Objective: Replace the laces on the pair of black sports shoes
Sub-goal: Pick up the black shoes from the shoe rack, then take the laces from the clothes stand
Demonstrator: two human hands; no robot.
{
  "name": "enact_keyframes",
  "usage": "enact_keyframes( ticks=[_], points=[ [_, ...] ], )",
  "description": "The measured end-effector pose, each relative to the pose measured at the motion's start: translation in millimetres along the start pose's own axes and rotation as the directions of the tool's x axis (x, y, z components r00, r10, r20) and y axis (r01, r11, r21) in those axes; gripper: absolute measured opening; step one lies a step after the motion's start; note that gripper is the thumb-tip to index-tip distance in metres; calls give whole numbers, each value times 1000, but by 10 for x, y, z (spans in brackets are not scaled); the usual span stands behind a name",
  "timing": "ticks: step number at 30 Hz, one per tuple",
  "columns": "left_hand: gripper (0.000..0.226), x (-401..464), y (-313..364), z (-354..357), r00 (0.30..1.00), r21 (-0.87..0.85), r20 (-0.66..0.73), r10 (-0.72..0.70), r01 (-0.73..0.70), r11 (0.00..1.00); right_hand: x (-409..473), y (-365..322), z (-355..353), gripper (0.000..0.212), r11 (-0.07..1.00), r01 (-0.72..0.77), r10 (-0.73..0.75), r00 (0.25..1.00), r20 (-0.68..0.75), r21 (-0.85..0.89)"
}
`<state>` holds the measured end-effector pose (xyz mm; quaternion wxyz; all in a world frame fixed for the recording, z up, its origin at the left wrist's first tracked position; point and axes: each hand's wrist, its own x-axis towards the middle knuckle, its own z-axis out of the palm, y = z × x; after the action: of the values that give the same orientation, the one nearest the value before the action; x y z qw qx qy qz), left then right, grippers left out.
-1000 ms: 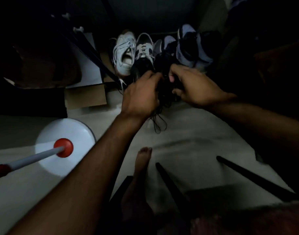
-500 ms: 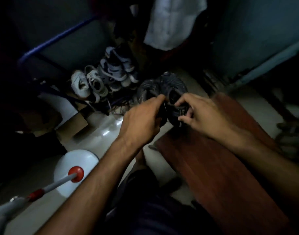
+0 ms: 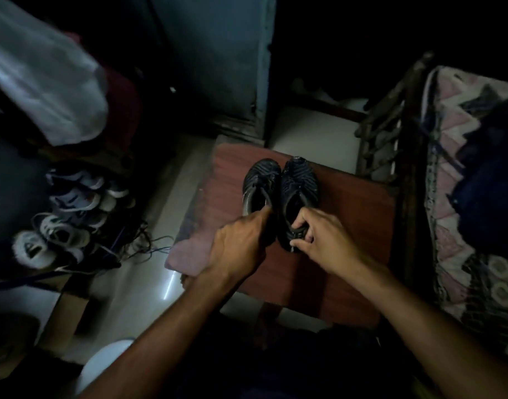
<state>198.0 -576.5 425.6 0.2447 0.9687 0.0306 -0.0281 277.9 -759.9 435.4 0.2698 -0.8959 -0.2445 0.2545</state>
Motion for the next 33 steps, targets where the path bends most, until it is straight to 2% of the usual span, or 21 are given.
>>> enact_keyframes(
  ticks=[6,10,12,14,15,17,22,24,26,28,31,33],
  points=[
    [42,69,343,541,983,147,128,128,-147,978,-252,629,189,33,993,-111,110,994,18,44],
    [34,107,353,899,957,194,269,107,-163,967,-285,957,457,29,988,-151,148,985,91,23],
    [41,79,314,1067,932,203,334,143,-220,954,-287,1082,619,27,986,-166,162,975,155,10],
    [40,30,244,1220,911,210,399,103,-200,957,-314,1174,779,23,985,-169,169,962,215,-16],
    [43,12,206,1292,891,231,450,52,-172,958,-336,1222,852,20,985,-169,171,956,239,-28],
    [54,-15,148,1407,810,258,586,-20,-163,952,-378,1312,978,16,983,-181,183,943,279,-36],
    [73,-48,5,1561,706,152,707,-30,-110,982,-413,1415,1109,19,977,-209,207,923,325,-31],
    [70,-21,-12,1552,723,105,691,-6,-91,990,-399,1405,1079,22,977,-210,212,921,327,-44],
    [59,21,-16,1501,775,73,631,21,-87,993,-363,1374,1015,21,976,-216,218,930,296,-37],
    [51,96,-18,1396,815,41,579,37,-75,996,-290,1304,906,18,974,-225,220,946,239,-5],
    [56,249,-32,1162,837,-27,545,43,-34,999,-140,1143,704,12,973,-214,200,969,145,87],
    [48,352,-48,976,862,-88,506,41,4,996,-17,969,533,10,974,-182,171,981,86,132]
  ],
)
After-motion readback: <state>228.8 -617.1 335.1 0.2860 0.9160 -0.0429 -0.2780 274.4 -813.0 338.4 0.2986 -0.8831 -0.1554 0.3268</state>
